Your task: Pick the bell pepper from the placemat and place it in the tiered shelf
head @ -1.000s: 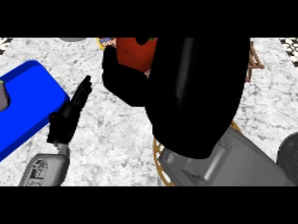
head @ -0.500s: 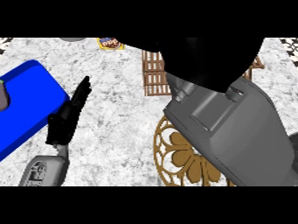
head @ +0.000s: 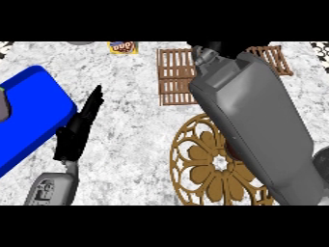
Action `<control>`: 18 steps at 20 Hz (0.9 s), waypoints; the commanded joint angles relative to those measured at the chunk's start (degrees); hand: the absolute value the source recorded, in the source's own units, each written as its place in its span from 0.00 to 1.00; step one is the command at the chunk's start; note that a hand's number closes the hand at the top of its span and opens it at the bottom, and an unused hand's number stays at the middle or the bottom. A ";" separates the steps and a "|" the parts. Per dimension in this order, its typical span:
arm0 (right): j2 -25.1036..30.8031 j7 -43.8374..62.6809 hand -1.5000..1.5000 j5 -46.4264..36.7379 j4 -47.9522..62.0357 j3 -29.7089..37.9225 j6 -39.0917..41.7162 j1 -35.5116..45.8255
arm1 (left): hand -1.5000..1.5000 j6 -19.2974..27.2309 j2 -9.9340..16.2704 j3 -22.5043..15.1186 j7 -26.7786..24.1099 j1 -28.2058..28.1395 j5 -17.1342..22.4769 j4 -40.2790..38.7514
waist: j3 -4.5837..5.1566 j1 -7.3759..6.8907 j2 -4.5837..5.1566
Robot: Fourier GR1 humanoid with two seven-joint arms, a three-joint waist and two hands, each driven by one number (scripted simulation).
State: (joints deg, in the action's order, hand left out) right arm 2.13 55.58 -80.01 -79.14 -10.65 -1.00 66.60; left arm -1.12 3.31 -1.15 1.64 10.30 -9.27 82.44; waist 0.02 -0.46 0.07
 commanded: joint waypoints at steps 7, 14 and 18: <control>-2.04 -5.05 1.00 5.43 4.12 8.64 -21.76 -1.25 | 0.50 -0.21 -0.25 -0.82 -0.54 -0.64 -0.68 -0.32 | -0.07 -0.53 0.32; 1.31 -16.29 1.00 12.99 8.41 12.30 -27.66 -5.98 | 0.50 -1.54 1.26 1.61 -0.32 -0.18 1.34 -0.09 | -0.02 0.06 0.04; 1.60 -18.76 1.00 13.91 14.25 14.10 -31.44 -3.49 | 0.50 -1.02 0.50 0.68 0.80 -0.44 0.74 1.56 | -0.01 -0.16 0.04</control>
State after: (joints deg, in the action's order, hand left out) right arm 3.31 40.14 -68.25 -68.72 1.72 -28.60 62.77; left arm -1.86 3.84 -0.37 1.97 10.21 -8.70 83.33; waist 0.00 -0.54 0.12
